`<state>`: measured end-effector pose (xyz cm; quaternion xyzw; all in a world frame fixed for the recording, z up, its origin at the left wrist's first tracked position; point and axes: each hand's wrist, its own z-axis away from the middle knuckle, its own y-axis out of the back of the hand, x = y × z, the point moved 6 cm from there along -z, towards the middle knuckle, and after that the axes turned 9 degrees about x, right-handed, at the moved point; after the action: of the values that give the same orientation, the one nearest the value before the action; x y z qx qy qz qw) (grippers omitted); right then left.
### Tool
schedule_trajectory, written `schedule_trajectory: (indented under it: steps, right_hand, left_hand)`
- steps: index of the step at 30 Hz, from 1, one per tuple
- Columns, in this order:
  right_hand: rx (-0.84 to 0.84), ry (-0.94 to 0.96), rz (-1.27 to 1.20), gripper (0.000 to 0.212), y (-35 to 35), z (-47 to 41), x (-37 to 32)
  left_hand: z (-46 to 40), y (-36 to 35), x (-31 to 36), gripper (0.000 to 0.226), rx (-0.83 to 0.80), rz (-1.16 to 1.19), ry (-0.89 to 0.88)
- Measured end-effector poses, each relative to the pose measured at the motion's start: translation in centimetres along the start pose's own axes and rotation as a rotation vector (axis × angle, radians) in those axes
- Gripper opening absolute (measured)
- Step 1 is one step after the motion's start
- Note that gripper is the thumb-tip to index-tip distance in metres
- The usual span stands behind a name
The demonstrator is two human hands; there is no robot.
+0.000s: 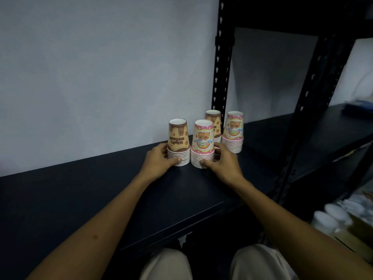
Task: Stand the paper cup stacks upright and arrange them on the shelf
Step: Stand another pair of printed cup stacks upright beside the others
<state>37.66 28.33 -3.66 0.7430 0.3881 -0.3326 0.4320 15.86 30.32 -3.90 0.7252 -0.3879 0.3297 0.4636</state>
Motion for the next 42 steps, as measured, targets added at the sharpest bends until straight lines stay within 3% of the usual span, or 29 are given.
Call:
schedule_trajectory:
  steps: [16,22,27,42]
  right_hand:
    - [0.142,-0.046,0.064,0.067,6.9,-0.4,3.1]
    - [0.153,-0.053,0.072,0.067,7.1,-0.9,3.6]
    - [0.144,-0.048,0.085,0.067,7.1,-1.4,3.6]
    - [0.131,-0.057,0.101,0.071,7.0,-1.4,3.9]
  left_hand:
    - [-0.3,-6.5,3.4,0.071,-0.129,0.04,-0.042]
    - [-0.6,-7.5,3.2,0.087,-0.124,0.044,-0.003]
    - [-1.1,-7.7,3.5,0.074,-0.157,0.022,-0.021]
    - [-1.1,-8.2,2.9,0.073,-0.139,0.061,-0.03]
